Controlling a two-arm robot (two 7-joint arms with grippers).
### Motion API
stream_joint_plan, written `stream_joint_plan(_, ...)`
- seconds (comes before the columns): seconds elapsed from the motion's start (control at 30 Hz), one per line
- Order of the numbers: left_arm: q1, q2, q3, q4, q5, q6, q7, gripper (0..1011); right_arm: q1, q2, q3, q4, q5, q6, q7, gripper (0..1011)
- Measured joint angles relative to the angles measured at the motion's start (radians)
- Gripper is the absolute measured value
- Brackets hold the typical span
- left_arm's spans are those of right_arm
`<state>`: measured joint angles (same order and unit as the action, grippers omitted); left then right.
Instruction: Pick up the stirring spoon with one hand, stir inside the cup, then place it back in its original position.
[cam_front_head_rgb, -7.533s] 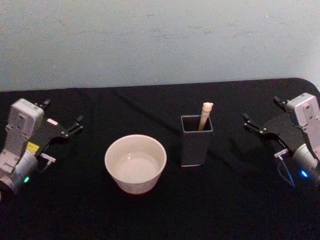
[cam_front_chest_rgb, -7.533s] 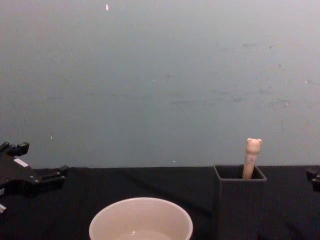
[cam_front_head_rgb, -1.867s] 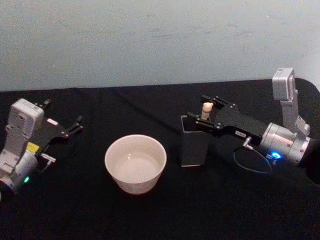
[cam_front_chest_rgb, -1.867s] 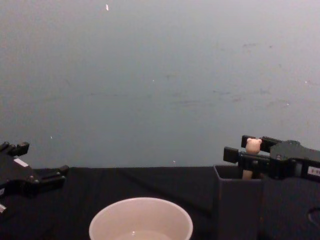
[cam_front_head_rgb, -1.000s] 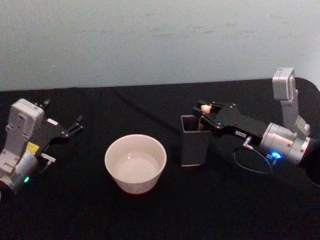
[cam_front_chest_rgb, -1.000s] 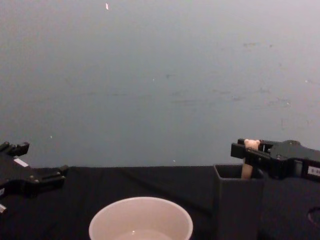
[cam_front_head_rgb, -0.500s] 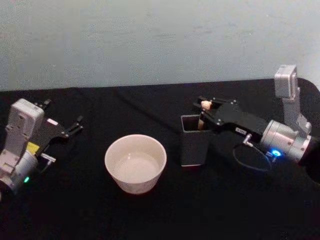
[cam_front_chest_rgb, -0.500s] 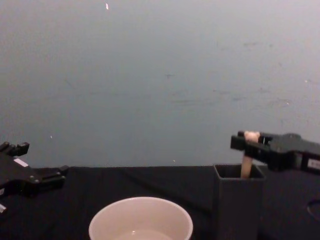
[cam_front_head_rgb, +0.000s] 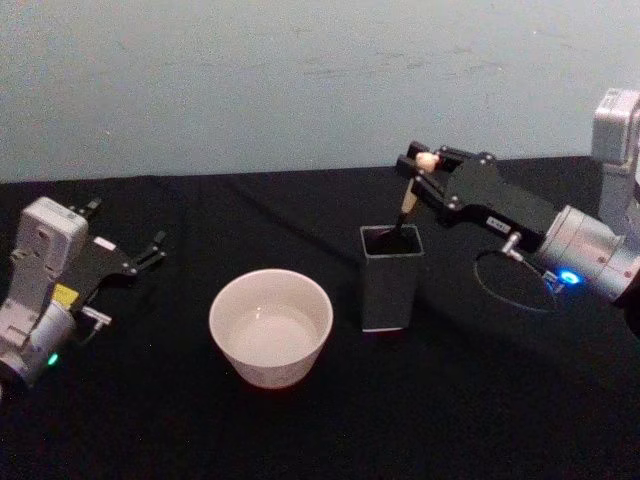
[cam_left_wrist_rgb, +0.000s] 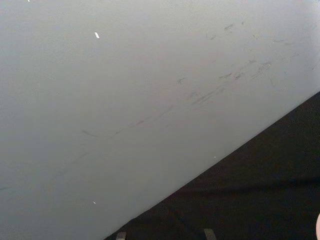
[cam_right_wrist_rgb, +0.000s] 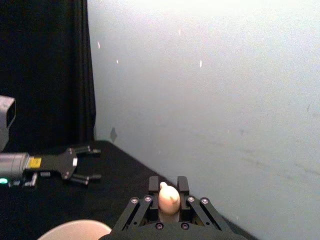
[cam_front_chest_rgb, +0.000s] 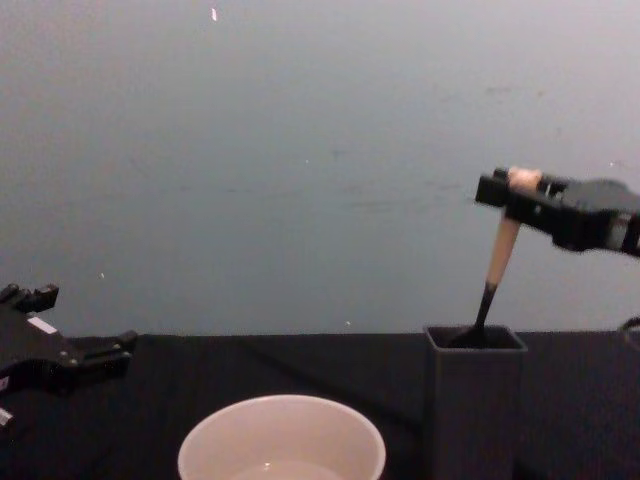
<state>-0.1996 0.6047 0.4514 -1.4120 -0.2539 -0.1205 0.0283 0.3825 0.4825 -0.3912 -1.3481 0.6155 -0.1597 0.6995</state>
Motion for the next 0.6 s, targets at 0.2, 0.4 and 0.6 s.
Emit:
stream_joint_plan(0.2, 0.000, 0.000, 0.000, 0.000, 0.000, 0.000, 0.000, 1001, -0.009, 0.007, 0.018, -0.033, 0.018, -0.012, -0.003, 218)
stream_joint_plan(0.4, 0.000, 0.000, 0.000, 0.000, 0.000, 0.000, 0.000, 1001, -0.010, 0.003, 0.031, -0.048, 0.027, -0.022, -0.016, 217)
stream_joint_plan(0.6, 0.000, 0.000, 0.000, 0.000, 0.000, 0.000, 0.000, 1001, 0.006, -0.015, 0.028, -0.048, 0.026, -0.035, -0.019, 217)
